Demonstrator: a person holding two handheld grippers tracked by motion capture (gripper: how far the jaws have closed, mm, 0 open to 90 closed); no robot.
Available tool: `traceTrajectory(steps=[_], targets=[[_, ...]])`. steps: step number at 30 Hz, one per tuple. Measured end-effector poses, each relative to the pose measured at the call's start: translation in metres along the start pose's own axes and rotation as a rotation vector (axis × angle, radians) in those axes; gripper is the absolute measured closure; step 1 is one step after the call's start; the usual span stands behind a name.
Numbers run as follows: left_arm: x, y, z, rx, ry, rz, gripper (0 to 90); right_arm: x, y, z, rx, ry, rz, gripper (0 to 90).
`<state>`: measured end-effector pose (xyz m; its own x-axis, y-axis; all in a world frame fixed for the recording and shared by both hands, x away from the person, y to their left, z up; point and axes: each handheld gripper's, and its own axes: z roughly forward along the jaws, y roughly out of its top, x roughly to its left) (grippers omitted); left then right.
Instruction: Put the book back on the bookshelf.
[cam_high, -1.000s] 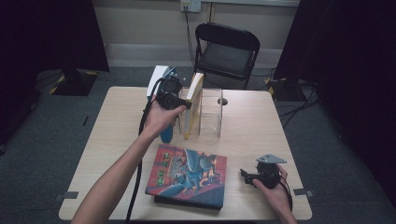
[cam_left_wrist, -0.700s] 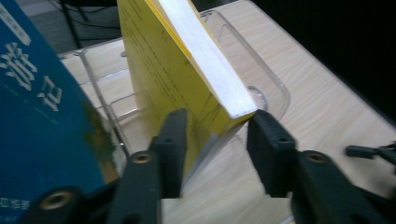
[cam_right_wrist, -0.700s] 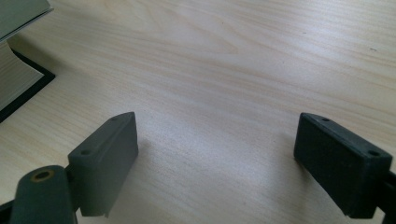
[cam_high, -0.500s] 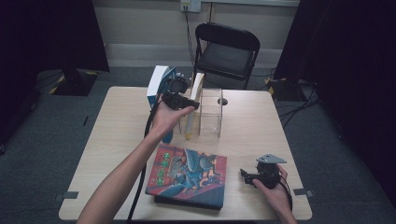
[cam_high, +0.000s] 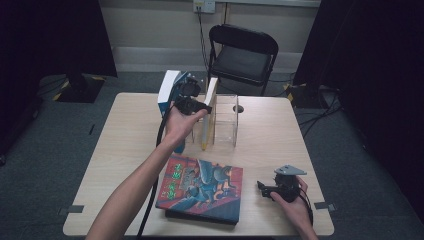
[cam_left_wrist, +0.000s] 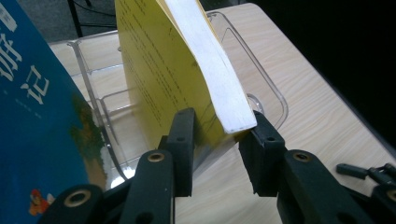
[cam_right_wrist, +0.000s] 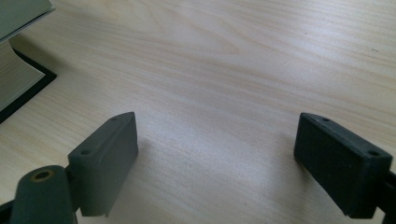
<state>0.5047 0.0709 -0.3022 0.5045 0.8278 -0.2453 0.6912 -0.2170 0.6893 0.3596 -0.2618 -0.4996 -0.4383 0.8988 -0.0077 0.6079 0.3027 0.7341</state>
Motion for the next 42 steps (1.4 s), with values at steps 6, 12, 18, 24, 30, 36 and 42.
traceTrajectory(steps=[6, 12, 18, 24, 30, 36, 42], targets=[[-0.001, 0.0, 0.001, -0.022, -0.008, -0.035, 66.7, 0.0, 0.0, 0.0, 0.0, 0.0, 0.0, 13.4], [-0.004, -0.005, 0.003, -0.026, -0.057, -0.046, 63.4, 0.0, 0.0, 0.0, 0.001, 0.001, 0.0, 13.4], [-0.006, -0.008, 0.003, -0.035, -0.094, -0.022, 60.9, 0.0, 0.0, 0.0, 0.001, 0.001, 0.0, 13.4], [-0.005, -0.015, -0.006, -0.086, -0.138, 0.021, 51.6, 0.0, 0.0, 0.0, 0.001, 0.001, 0.0, 13.4], [0.0, -0.021, -0.02, -0.142, -0.123, 0.064, 50.0, 0.0, 0.0, 0.0, 0.001, 0.001, -0.001, 13.5], [0.002, -0.037, -0.038, -0.187, -0.117, 0.141, 59.8, 0.0, 0.0, 0.0, 0.001, 0.001, 0.0, 13.4], [0.012, -0.066, -0.043, -0.181, -0.111, 0.179, 65.0, 0.002, 0.0, 0.0, 0.001, 0.009, -0.008, 13.6]])
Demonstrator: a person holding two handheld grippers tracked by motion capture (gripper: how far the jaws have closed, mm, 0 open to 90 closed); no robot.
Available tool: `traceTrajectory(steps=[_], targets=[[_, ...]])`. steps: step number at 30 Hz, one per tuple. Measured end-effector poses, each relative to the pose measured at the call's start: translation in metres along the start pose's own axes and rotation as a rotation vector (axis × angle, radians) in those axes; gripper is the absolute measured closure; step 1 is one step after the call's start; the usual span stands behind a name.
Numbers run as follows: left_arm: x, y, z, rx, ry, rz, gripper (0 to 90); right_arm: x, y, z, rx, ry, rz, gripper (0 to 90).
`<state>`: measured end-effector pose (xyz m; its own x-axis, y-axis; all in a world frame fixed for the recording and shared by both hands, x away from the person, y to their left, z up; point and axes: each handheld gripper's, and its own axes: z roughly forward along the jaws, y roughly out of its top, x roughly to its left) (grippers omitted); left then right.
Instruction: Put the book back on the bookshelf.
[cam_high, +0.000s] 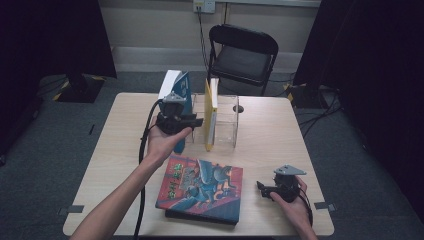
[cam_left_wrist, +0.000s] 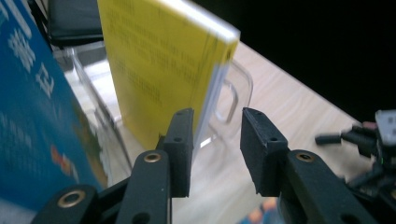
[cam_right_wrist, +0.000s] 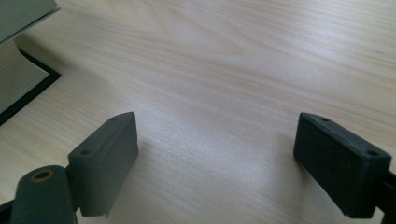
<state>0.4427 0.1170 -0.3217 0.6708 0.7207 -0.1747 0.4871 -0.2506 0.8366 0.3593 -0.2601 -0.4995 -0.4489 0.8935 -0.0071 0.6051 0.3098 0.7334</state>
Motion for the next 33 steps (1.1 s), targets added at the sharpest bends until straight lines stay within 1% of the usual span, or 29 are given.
traceTrajectory(steps=[3, 4, 5, 6, 7, 8, 9, 10, 11, 12, 13, 15, 16, 18, 19, 21, 23, 25, 26, 27, 28, 29, 31, 32, 33], targets=[[0.003, -0.02, -0.002, 0.02, 0.019, 0.016, 65.0, 0.002, 0.002, 0.001, 0.011, 0.004, -0.007, 14.0], [0.003, -0.029, -0.003, 0.005, 0.047, 0.023, 64.6, 0.004, 0.003, 0.001, 0.017, 0.01, -0.008, 14.7], [0.005, -0.036, -0.003, 0.006, 0.044, 0.021, 64.5, 0.005, 0.005, 0.001, 0.027, 0.02, -0.013, 15.7], [0.006, -0.04, -0.002, 0.026, 0.033, 0.017, 64.4, 0.007, 0.007, 0.001, 0.031, 0.029, -0.014, 16.2], [0.007, -0.047, -0.002, 0.032, 0.018, 0.01, 64.1, 0.008, 0.008, 0.001, 0.034, 0.034, -0.015, 16.3], [0.009, -0.053, -0.003, 0.033, 0.018, 0.009, 63.6, 0.01, 0.009, 0.001, 0.025, 0.042, -0.018, 17.5], [0.01, -0.058, -0.003, 0.049, 0.016, 0.01, 63.6, 0.012, 0.011, 0.0, 0.021, 0.041, -0.015, 18.6], [0.012, -0.064, -0.004, 0.052, 0.009, 0.002, 63.0, 0.014, 0.014, -0.002, 0.016, 0.047, -0.016, 19.0], [0.015, -0.071, -0.006, 0.055, 0.001, -0.015, 62.6, 0.016, 0.017, -0.005, -0.001, 0.058, -0.024, 20.1], [0.015, -0.076, -0.006, 0.057, 0.0, -0.027, 62.5, 0.019, 0.023, -0.008, -0.024, 0.07, -0.024, 22.9], [0.018, -0.081, -0.008, 0.071, -0.002, -0.031, 62.5, 0.021, 0.027, -0.011, -0.034, 0.08, -0.026, 24.5], [0.02, -0.094, -0.01, 0.098, 0.011, -0.064, 62.5, 0.028, 0.037, -0.017, -0.071, 0.102, -0.036, 25.2], [0.021, -0.098, -0.012, 0.096, 0.003, -0.081, 62.6, 0.031, 0.044, -0.02, -0.091, 0.116, -0.039, 26.7], [0.022, -0.109, -0.016, 0.105, 0.021, -0.062, 62.5, 0.038, 0.053, -0.024, -0.115, 0.137, -0.052, 27.4], [0.022, -0.114, -0.018, 0.115, 0.029, -0.062, 62.3, 0.041, 0.056, -0.024, -0.123, 0.144, -0.058, 28.0], [0.024, -0.126, -0.02, 0.123, 0.034, -0.076, 60.5, 0.049, 0.065, -0.024, -0.141, 0.165, -0.069, 28.5], [0.026, -0.135, -0.022, 0.148, 0.048, -0.078, 58.8, 0.058, 0.073, -0.021, -0.147, 0.183, -0.091, 29.1], [0.028, -0.142, -0.023, 0.158, 0.052, -0.078, 56.2, 0.065, 0.079, -0.014, -0.145, 0.198, -0.106, 29.2], [0.029, -0.146, -0.023, 0.165, 0.048, -0.082, 54.6, 0.069, 0.081, -0.009, -0.139, 0.202, -0.112, 28.9], [0.03, -0.149, -0.022, 0.176, 0.042, -0.101, 53.3, 0.072, 0.082, -0.003, -0.126, 0.21, -0.12, 27.9], [0.031, -0.153, -0.02, 0.185, 0.024, -0.123, 51.9, 0.074, 0.083, 0.002, -0.119, 0.22, -0.119, 26.9], [0.032, -0.155, -0.02, 0.184, 0.009, -0.132, 52.1, 0.077, 0.083, 0.006, -0.115, 0.224, -0.118, 26.3], [0.032, -0.155, -0.02, 0.18, -0.003, -0.114, 53.8, 0.08, 0.083, 0.014, -0.107, 0.233, -0.126, 25.9], [0.031, -0.155, -0.02, 0.181, -0.012, -0.106, 56.7, 0.082, 0.082, 0.018, -0.101, 0.239, -0.125, 26.0], [0.031, -0.155, -0.02, 0.181, -0.009, -0.106, 58.0, 0.084, 0.08, 0.021, -0.092, 0.253, -0.126, 26.1]])
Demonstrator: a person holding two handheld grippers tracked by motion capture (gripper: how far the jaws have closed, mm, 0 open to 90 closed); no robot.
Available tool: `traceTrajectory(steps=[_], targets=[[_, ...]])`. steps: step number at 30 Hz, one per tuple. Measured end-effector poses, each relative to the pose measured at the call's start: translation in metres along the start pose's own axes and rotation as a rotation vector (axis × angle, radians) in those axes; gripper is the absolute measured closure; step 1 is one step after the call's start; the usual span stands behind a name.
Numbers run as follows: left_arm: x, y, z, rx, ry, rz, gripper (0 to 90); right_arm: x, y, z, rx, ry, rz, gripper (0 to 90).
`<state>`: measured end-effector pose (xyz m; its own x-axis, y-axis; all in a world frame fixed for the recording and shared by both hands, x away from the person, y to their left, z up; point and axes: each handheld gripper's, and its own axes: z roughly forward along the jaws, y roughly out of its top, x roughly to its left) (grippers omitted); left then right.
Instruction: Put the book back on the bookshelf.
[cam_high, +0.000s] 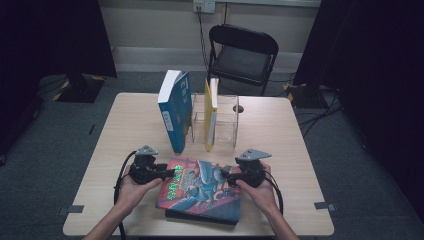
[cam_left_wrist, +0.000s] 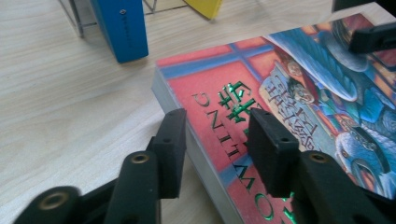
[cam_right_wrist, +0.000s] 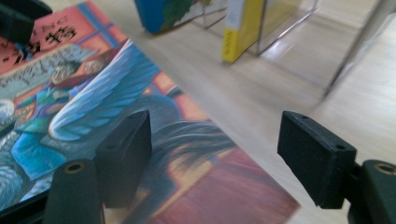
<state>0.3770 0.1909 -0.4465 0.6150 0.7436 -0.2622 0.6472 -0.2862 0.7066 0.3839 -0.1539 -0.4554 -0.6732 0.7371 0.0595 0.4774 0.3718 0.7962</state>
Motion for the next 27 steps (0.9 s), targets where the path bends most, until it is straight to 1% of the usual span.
traceTrajectory(steps=[1, 2, 3, 4, 5, 7, 8, 9, 10, 12, 15, 19, 21, 23, 25, 27], targets=[[-0.001, 0.0, 0.0, 0.001, 0.009, 0.004, 58.2, 0.0, -0.001, 0.001, -0.004, 0.011, 0.009, 26.8], [-0.001, 0.0, 0.001, 0.001, 0.01, 0.009, 58.4, 0.0, -0.001, 0.0, -0.002, 0.023, 0.014, 30.6], [-0.001, 0.001, 0.0, 0.007, 0.007, 0.006, 58.5, 0.0, -0.001, 0.0, -0.002, 0.036, 0.008, 33.3], [-0.002, 0.0, 0.002, 0.0, 0.011, -0.007, 58.8, 0.001, -0.001, -0.001, 0.002, 0.05, 0.001, 34.0], [-0.002, 0.0, 0.002, -0.002, 0.012, -0.007, 58.8, 0.003, -0.002, -0.002, -0.003, 0.041, -0.014, 34.1], [-0.003, 0.001, 0.003, -0.003, 0.016, -0.006, 58.9, 0.005, -0.004, -0.004, -0.004, 0.036, -0.04, 34.1], [-0.004, 0.002, 0.004, -0.005, 0.015, -0.004, 59.0, 0.005, -0.004, -0.005, -0.001, 0.041, -0.035, 34.3], [-0.003, 0.004, 0.006, 0.003, 0.005, -0.001, 59.1, 0.005, -0.005, -0.006, 0.0, 0.049, -0.03, 34.9], [-0.003, 0.005, 0.009, -0.006, 0.0, -0.006, 59.2, 0.005, -0.006, -0.009, 0.003, 0.049, -0.033, 36.0], [-0.004, 0.009, 0.014, -0.005, -0.008, 0.003, 59.5, 0.006, -0.009, -0.013, 0.007, 0.053, -0.041, 37.9], [-0.01, 0.017, 0.023, 0.001, -0.001, 0.047, 59.5, 0.009, -0.016, -0.024, 0.011, 0.064, -0.04, 39.8], [-0.015, 0.029, 0.037, 0.015, -0.034, 0.096, 59.7, 0.011, -0.029, -0.037, 0.002, 0.083, -0.017, 41.6], [-0.016, 0.033, 0.044, 0.004, -0.053, 0.095, 59.8, 0.013, -0.032, -0.042, 0.005, 0.082, -0.017, 43.0], [-0.018, 0.039, 0.049, 0.025, -0.068, 0.107, 60.1, 0.017, -0.036, -0.048, 0.008, 0.077, -0.026, 43.5], [-0.02, 0.044, 0.054, 0.033, -0.071, 0.111, 60.3, 0.019, -0.039, -0.052, 0.009, 0.077, -0.03, 43.5], [-0.022, 0.044, 0.057, 0.024, -0.068, 0.113, 60.4, 0.02, -0.04, -0.054, 0.01, 0.081, -0.029, 43.7]])
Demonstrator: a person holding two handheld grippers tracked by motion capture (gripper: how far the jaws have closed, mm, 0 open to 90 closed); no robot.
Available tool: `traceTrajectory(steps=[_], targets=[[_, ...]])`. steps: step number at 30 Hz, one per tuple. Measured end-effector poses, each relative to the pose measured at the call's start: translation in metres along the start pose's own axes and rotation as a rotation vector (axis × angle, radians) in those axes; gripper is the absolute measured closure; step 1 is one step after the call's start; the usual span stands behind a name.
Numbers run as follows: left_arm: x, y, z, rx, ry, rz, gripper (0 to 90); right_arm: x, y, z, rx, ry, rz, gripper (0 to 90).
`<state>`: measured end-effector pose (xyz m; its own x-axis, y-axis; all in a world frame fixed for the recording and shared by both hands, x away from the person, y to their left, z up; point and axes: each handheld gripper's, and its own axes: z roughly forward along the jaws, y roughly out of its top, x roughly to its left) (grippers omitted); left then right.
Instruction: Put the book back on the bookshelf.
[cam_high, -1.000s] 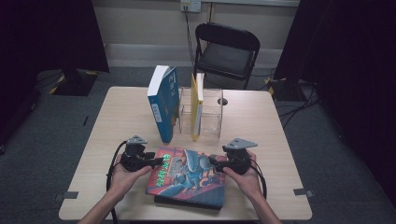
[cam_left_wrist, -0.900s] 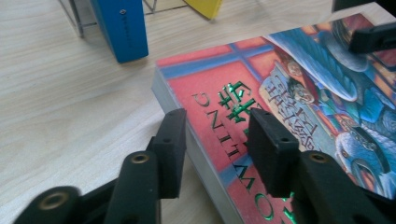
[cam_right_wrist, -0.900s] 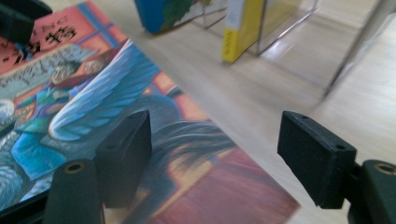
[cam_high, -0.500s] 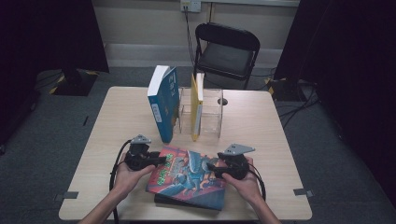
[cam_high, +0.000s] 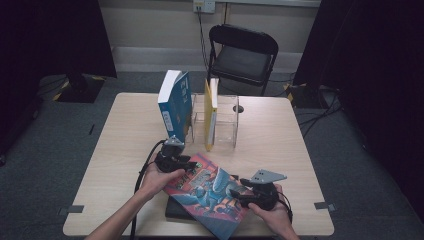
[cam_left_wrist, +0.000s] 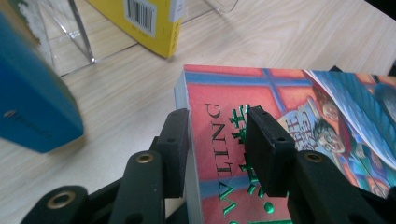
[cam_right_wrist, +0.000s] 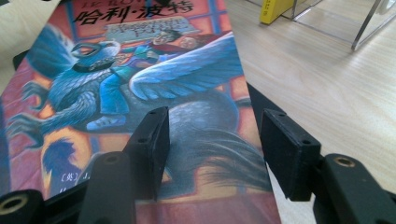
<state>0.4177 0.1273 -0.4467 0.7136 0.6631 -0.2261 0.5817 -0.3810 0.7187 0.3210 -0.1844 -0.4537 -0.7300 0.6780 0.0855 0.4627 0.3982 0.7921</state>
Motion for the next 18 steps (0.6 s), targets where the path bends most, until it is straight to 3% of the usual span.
traceTrajectory(steps=[3, 7, 18], targets=[[-0.001, -0.004, -0.001, -0.021, 0.003, 0.005, 60.5, 0.0, 0.0, 0.0, -0.001, 0.005, 0.004, 43.6], [-0.005, -0.009, -0.011, 0.004, 0.021, 0.033, 61.3, -0.002, 0.002, 0.002, 0.004, 0.012, 0.003, 43.5], [-0.013, -0.06, -0.061, -0.003, -0.017, 0.028, 54.7, -0.006, 0.018, 0.02, 0.018, 0.02, 0.01, 43.4]])
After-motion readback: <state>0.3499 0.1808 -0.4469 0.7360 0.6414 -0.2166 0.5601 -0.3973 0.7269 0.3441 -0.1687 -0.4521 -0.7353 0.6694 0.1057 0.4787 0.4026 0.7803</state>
